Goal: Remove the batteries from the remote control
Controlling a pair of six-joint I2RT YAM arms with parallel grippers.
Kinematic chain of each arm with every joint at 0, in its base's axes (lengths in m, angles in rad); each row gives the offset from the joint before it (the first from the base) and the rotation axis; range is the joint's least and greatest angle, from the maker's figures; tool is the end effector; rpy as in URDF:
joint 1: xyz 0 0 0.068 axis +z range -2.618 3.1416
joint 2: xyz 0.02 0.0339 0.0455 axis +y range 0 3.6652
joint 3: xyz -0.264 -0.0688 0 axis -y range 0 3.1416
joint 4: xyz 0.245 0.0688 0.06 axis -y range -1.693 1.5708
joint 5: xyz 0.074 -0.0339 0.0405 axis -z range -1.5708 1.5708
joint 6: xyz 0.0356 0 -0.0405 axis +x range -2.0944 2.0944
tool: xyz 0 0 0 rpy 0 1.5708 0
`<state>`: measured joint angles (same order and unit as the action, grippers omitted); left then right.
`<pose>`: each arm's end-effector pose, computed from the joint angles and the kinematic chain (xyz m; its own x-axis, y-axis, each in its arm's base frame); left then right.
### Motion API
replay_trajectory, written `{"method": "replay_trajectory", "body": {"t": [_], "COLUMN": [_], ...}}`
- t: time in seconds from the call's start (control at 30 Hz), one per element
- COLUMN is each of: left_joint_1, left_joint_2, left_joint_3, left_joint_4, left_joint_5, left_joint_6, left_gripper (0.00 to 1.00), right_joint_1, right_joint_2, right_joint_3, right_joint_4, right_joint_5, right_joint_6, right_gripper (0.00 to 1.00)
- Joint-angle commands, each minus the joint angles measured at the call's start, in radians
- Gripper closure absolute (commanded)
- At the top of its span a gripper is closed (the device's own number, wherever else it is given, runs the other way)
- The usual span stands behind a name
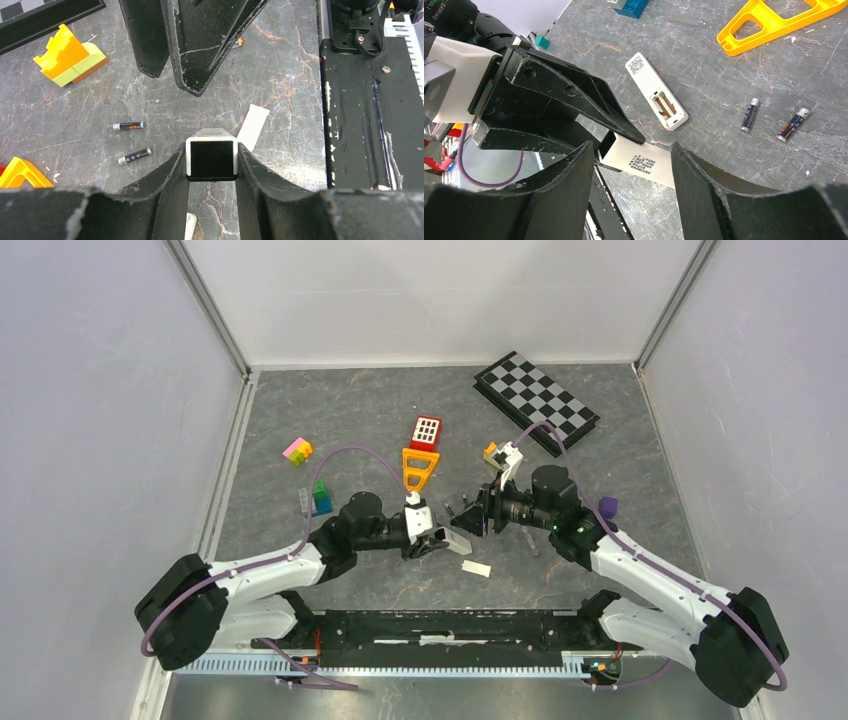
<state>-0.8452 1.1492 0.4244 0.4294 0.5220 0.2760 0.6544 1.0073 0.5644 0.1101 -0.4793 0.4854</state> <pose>0.1430 -0.1879 0.2063 0.0771 0.2691 -0.9600 0.9811 0.1507 0.1210 0.1692 0.1505 0.2514 -0.6426 0.0288 -0.7657 -0.6626 0.4808 0.5742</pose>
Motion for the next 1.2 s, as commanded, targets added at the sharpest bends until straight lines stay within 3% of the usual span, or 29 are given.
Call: {"method": "replay_trajectory", "body": {"t": [0.0, 0.37, 0.87, 1.17], "left_joint_1": [-0.005, -0.005, -0.005, -0.005], "left_joint_2": [-0.004, 0.000, -0.016, -0.052], "left_joint_3": [-0.036, -0.048, -0.039, -0.054], "left_joint_4": [-0.016, -0.026, -0.016, -0.021], "left_joint_5": [-0.062, -0.066, -0.058, -0.082], "left_joint_6": [-0.013, 0.003, 0.002, 0.007], "left_gripper": [0.98, 0.98, 0.98, 0.98], "right_joint_1": [0.004, 0.052, 0.160, 0.169], "right_joint_2": [0.007, 0.055, 0.200, 0.211], "right_joint_3": [0.004, 0.030, 0.055, 0.029], "right_joint_4": [0.016, 0.014, 0.008, -0.073], "right_joint_5": [-0.018, -0.030, 0.168, 0.287], "right_joint_6": [0.004, -0.001, 0.012, -0.040], "right_gripper": [0.37, 0.34, 0.33, 0.55]}}
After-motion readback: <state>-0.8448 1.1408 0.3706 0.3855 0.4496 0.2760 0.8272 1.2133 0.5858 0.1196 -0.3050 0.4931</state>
